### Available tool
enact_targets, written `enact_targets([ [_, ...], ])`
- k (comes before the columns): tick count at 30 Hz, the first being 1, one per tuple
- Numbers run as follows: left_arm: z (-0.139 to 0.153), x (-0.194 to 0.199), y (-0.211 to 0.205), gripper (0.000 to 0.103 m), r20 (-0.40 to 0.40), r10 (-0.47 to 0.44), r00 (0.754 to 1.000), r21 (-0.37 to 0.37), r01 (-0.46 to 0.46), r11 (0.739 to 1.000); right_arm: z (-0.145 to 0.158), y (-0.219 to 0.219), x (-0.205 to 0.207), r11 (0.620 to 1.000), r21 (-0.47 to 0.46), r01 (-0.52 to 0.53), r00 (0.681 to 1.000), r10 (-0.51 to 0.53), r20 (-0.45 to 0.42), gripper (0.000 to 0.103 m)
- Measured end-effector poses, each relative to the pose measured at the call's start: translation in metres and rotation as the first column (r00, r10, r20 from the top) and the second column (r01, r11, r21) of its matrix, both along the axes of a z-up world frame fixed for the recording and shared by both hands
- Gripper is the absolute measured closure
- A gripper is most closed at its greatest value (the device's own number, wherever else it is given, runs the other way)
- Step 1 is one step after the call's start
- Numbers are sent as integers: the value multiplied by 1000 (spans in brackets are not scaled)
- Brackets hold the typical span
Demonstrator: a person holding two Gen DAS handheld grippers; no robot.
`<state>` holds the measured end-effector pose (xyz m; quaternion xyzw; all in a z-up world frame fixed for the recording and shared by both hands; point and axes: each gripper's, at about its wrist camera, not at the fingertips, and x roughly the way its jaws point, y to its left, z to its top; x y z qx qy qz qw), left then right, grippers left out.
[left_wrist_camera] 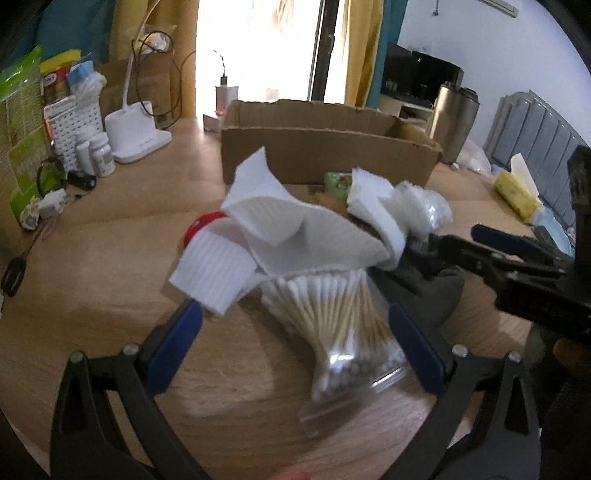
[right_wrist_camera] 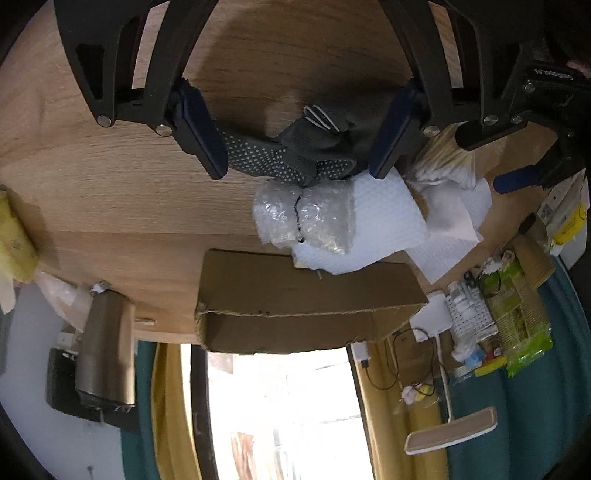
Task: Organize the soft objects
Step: 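Grasp the grey dotted glove with the right tool while the left tool grasps the cotton swab bag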
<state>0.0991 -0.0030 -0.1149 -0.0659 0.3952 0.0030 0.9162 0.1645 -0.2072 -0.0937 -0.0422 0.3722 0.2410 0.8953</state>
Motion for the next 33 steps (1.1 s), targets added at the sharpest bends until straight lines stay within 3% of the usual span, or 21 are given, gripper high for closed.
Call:
enact_targets([
  [2, 1, 2, -3, 1, 10, -2, 1000, 9, 2, 1000, -4, 3, 2, 1000, -9, -19, 1000, 19, -21, 22],
  [7, 0, 8, -10, 2, 1, -22, 1000, 15, 22, 1000, -7, 8, 0, 998, -44, -54, 998, 52, -39, 38],
  [11, -2, 12, -18, 4, -22, -51, 998, 13, 51, 999, -9, 11, 0, 993, -88, -80, 996, 77, -35, 62],
  [13, -1, 12, -22, 17, -14, -59, 998, 15, 59, 998, -9, 9, -2, 991, -93, -96, 995, 93, -32, 64],
  [17, -8, 15, -27, 24, -58, -70, 996, 6, 70, 997, -8, 8, -5, 988, -100, -115, 993, 113, -22, 66],
  [24, -11, 12, -32, 49, -93, -107, 990, -9, 106, 994, -5, -2, -12, 991, -82, -105, 994, 104, -16, 75],
  [33, -1, 7, -30, 52, -54, -136, 989, -50, 133, 990, 19, -16, -20, 996, -69, -50, 997, 54, 56, 76],
])
